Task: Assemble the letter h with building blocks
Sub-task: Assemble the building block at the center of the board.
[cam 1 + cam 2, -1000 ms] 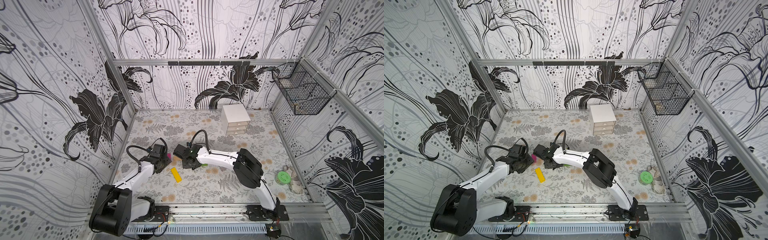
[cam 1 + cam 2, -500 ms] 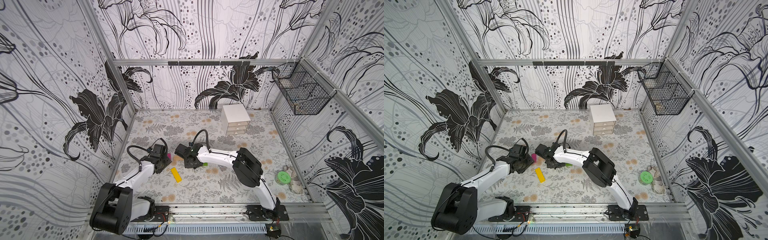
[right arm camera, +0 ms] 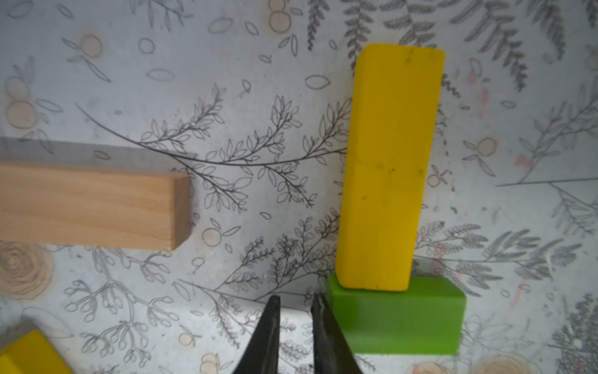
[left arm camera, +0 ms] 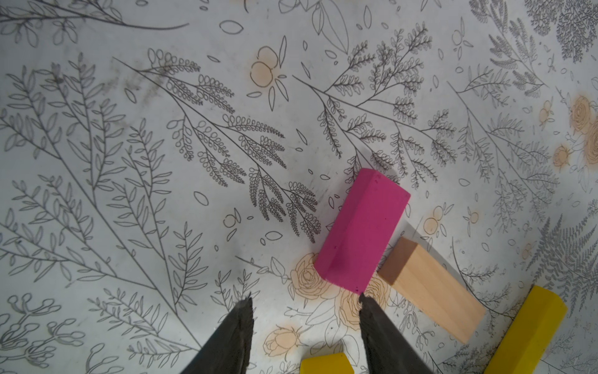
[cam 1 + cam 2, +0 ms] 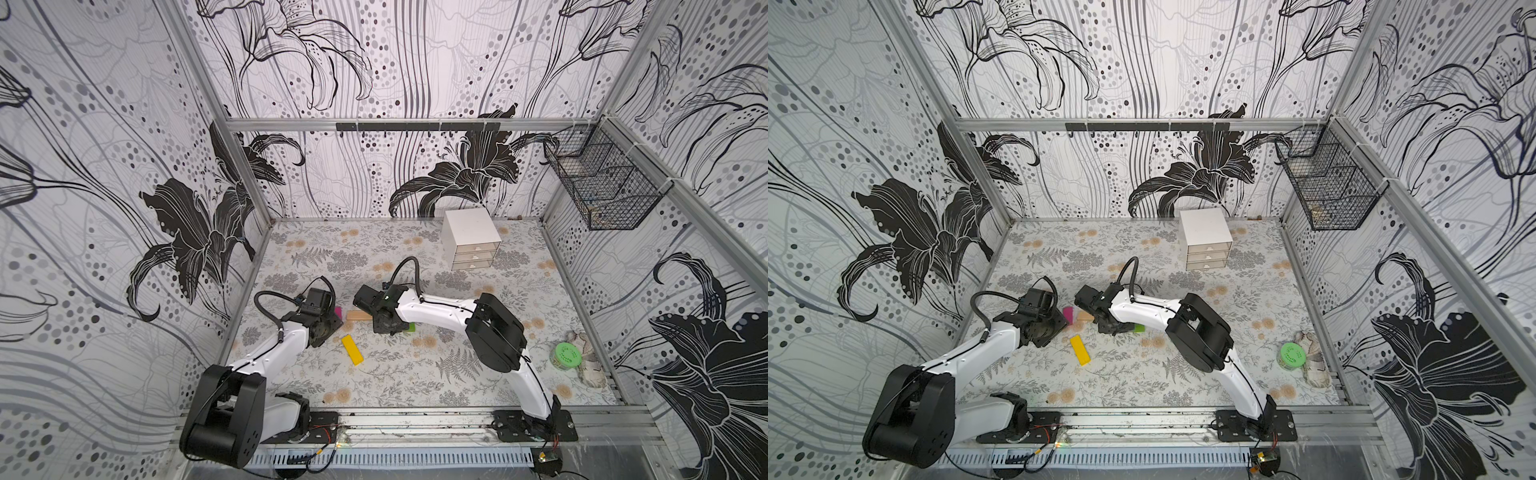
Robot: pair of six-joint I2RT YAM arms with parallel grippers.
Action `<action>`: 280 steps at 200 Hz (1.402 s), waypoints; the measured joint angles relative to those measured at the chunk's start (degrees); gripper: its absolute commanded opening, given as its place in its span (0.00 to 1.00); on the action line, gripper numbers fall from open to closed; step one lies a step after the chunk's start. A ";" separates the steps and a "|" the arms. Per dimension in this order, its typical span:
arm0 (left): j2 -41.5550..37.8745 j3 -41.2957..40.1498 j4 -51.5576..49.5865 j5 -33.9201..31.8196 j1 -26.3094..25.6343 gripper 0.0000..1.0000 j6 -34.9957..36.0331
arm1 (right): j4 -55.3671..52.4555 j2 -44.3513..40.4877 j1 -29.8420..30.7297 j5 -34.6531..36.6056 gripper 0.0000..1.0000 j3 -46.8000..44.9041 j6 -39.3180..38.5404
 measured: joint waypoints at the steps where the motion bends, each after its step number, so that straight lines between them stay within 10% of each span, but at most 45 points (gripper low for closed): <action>1: 0.00 0.00 0.00 0.00 0.00 0.56 0.00 | 0.00 0.00 0.00 0.00 0.21 0.00 0.00; 280: 1.53 0.72 0.00 -0.24 0.00 0.61 0.02 | 3.15 -0.85 0.26 0.59 0.25 -0.83 -3.13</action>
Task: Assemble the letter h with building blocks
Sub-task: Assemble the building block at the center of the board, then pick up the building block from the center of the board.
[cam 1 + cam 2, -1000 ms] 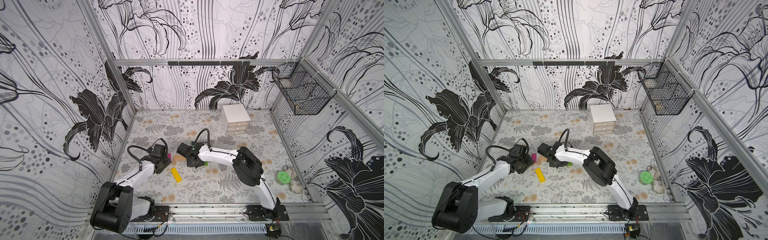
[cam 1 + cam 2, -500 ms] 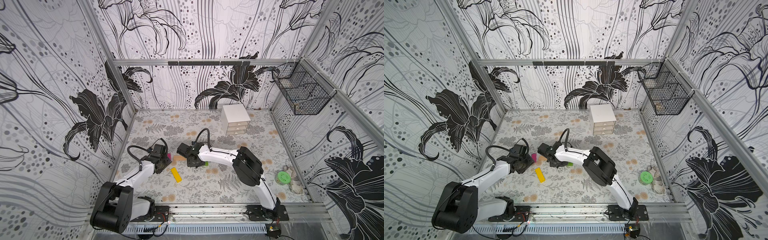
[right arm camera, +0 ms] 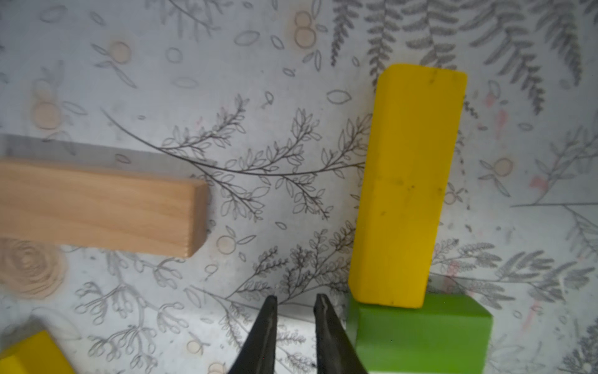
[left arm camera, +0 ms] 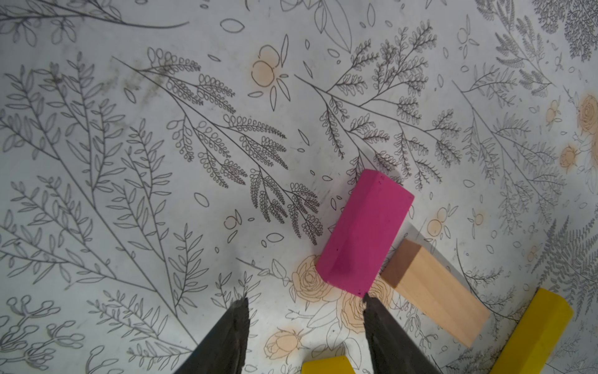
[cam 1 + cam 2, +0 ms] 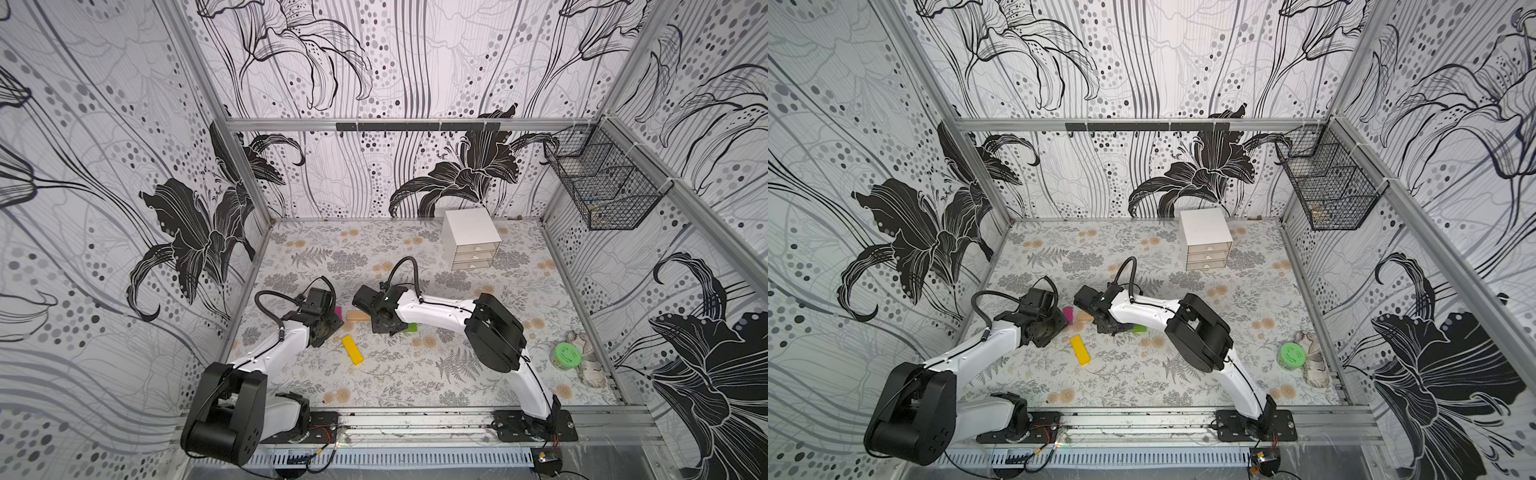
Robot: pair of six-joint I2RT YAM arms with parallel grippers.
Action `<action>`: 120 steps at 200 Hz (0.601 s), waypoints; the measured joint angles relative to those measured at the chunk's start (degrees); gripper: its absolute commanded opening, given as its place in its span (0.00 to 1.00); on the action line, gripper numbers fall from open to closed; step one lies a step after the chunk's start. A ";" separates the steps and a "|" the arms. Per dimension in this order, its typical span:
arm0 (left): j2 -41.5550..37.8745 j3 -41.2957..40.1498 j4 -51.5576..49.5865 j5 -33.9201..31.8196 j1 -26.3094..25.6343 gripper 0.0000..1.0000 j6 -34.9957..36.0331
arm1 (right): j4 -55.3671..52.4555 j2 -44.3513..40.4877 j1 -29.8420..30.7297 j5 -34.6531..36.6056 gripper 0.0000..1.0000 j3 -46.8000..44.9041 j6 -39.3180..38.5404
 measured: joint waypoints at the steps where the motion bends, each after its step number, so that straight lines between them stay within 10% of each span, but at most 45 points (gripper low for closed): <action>1: 0.11 0.07 0.00 -0.02 0.00 0.61 0.00 | 0.15 -0.26 0.00 0.02 0.25 -0.15 0.02; 120: 18.36 12.66 1.75 -6.08 -3.37 0.50 1.09 | 6.40 -20.76 1.38 -0.44 0.07 -27.89 2.10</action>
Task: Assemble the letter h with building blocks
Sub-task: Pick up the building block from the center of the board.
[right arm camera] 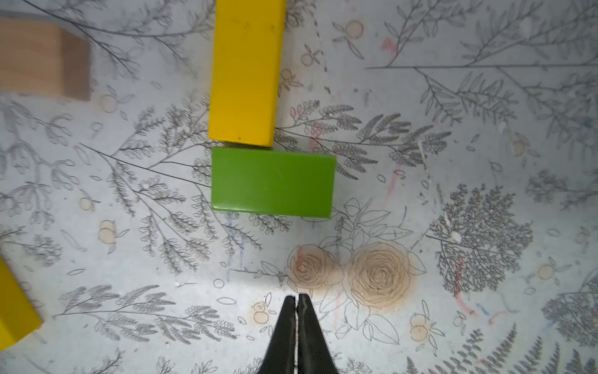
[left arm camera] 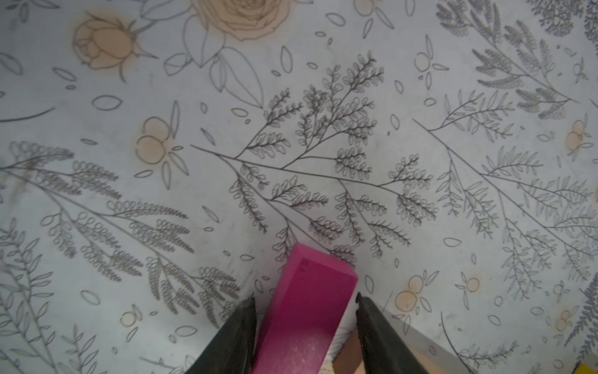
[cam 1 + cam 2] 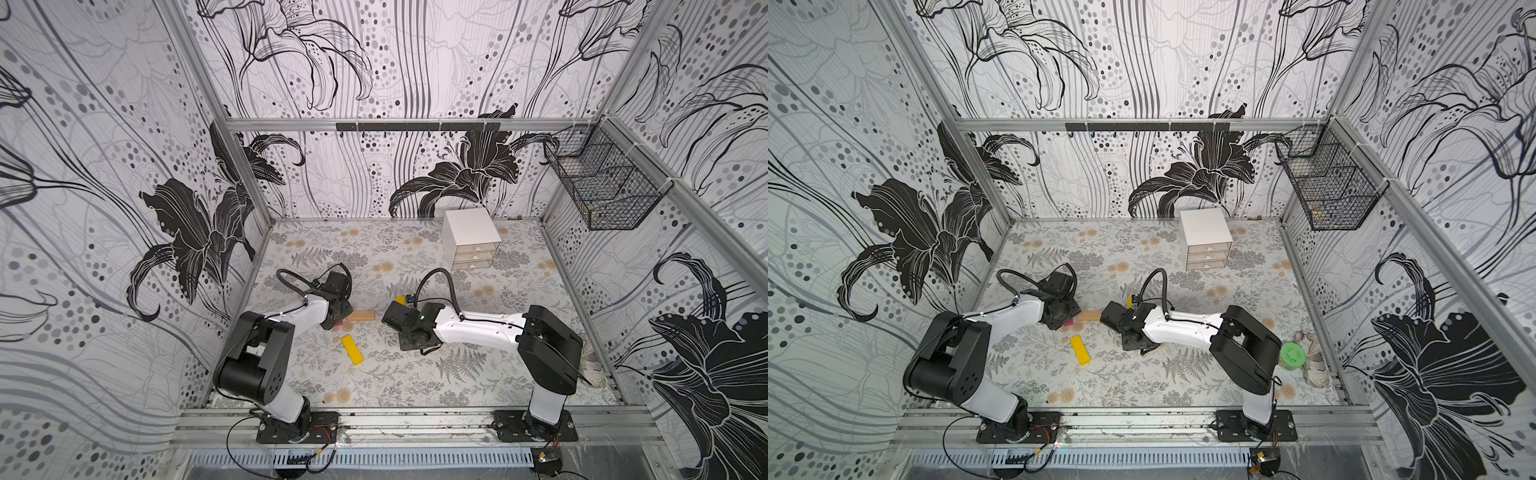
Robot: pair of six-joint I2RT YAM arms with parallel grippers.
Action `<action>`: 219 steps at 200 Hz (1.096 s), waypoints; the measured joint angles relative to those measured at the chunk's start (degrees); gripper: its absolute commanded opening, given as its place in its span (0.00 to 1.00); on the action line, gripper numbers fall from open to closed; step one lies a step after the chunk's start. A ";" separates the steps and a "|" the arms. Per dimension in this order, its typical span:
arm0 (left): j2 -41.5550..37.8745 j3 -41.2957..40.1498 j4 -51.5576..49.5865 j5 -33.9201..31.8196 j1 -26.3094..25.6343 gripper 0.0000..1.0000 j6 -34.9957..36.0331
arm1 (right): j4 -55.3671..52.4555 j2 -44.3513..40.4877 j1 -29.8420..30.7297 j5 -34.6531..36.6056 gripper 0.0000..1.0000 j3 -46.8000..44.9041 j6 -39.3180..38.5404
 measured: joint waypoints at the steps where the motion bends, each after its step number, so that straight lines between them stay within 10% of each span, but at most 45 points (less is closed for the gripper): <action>1: 0.09 0.09 0.00 -0.09 -0.04 0.50 0.00 | 0.00 0.00 0.00 0.00 0.07 0.00 0.02; 126: 0.79 0.79 -0.90 -4.68 -0.42 0.00 0.94 | 1.14 0.76 -7.87 -0.66 0.09 -1.92 0.09; 219: -16.70 0.48 -8.57 -5.01 -8.66 0.00 1.60 | 1.97 4.70 -9.22 -1.22 0.08 0.70 -1.03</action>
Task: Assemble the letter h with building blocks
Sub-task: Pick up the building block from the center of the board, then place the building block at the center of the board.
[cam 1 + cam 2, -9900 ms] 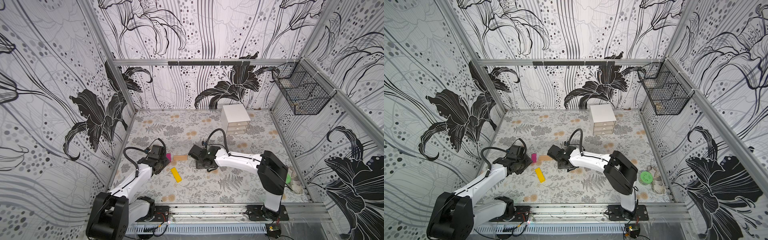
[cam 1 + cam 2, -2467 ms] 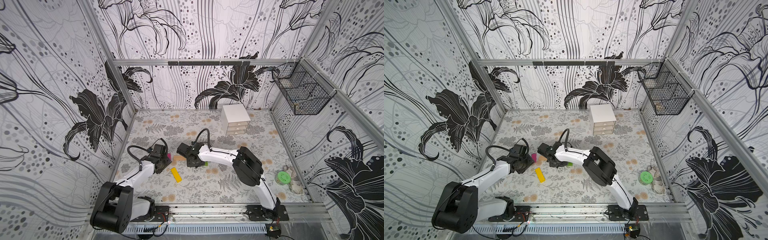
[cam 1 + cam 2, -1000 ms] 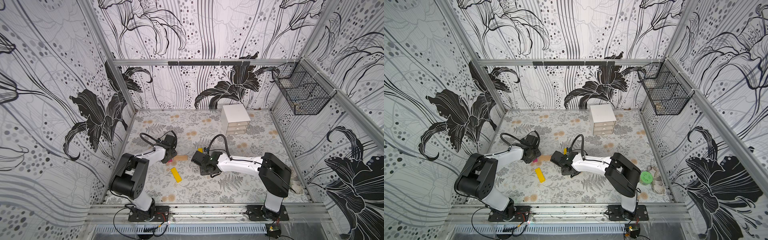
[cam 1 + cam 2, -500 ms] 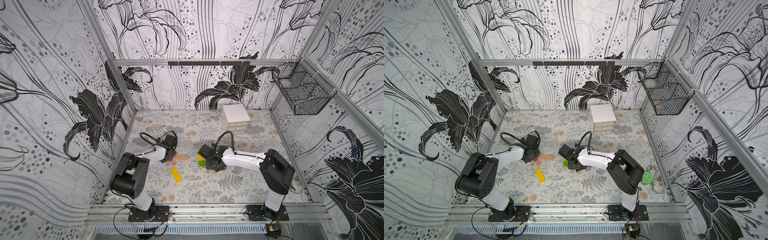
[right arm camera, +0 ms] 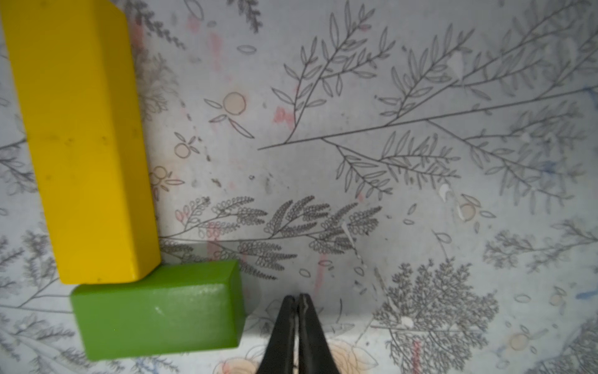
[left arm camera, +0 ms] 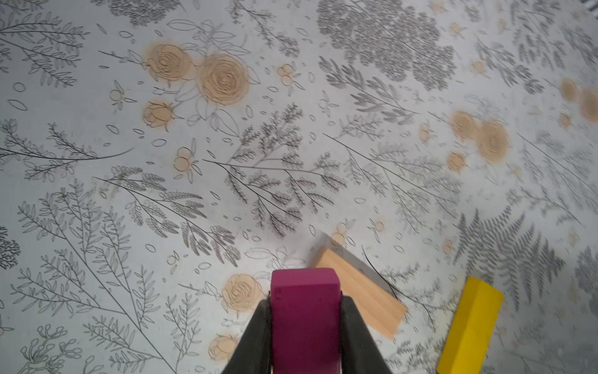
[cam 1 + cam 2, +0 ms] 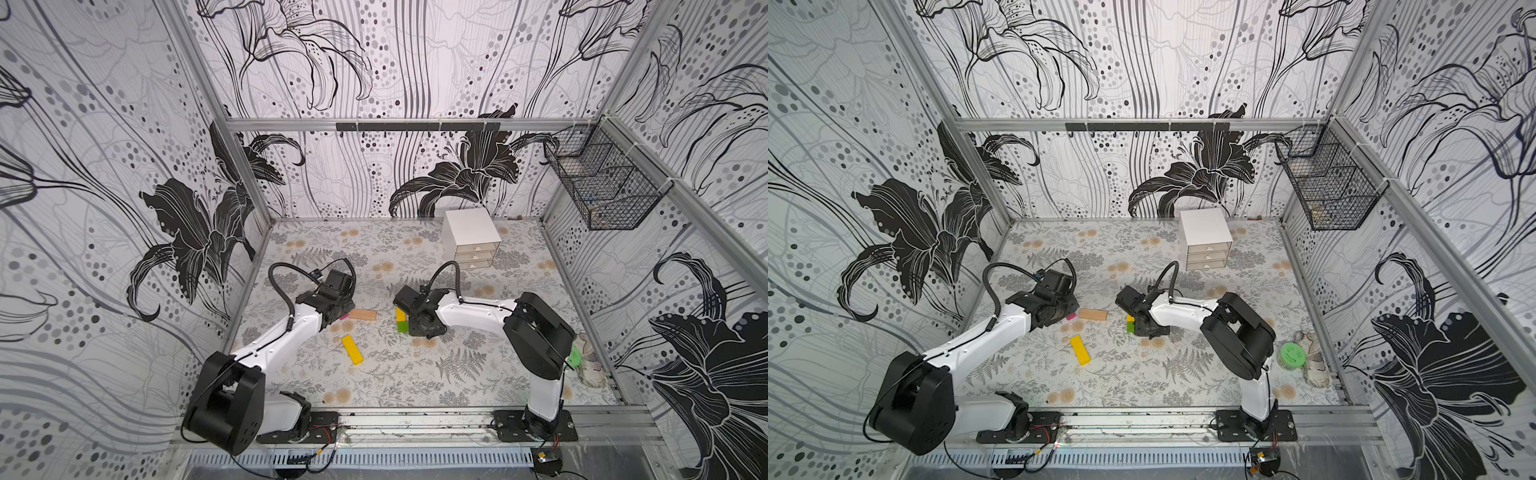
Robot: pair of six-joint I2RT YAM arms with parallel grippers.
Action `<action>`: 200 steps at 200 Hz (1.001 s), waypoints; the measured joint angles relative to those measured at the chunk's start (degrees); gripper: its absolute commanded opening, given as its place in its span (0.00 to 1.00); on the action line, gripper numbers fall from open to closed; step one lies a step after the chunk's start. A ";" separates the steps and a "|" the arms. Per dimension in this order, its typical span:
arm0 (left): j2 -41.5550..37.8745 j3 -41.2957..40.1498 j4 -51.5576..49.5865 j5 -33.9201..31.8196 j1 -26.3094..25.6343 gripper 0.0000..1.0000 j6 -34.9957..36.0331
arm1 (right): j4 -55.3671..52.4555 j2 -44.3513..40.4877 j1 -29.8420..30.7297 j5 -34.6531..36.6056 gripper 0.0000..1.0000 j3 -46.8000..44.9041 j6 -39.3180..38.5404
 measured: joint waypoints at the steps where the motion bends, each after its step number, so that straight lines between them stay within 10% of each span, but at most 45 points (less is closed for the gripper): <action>1: -0.09 -0.04 -0.04 0.04 -0.17 0.00 -0.02 | 0.02 0.00 -0.02 -0.02 0.08 0.02 0.00; 91: 1.60 -8.48 2.62 5.86 -13.16 0.00 -8.28 | 1.33 1.01 -0.17 -1.20 0.07 1.49 -1.03; 200: 5.29 -8.85 7.32 7.21 -14.62 0.00 -10.97 | 1.95 1.97 -0.17 -2.40 0.07 2.67 -1.29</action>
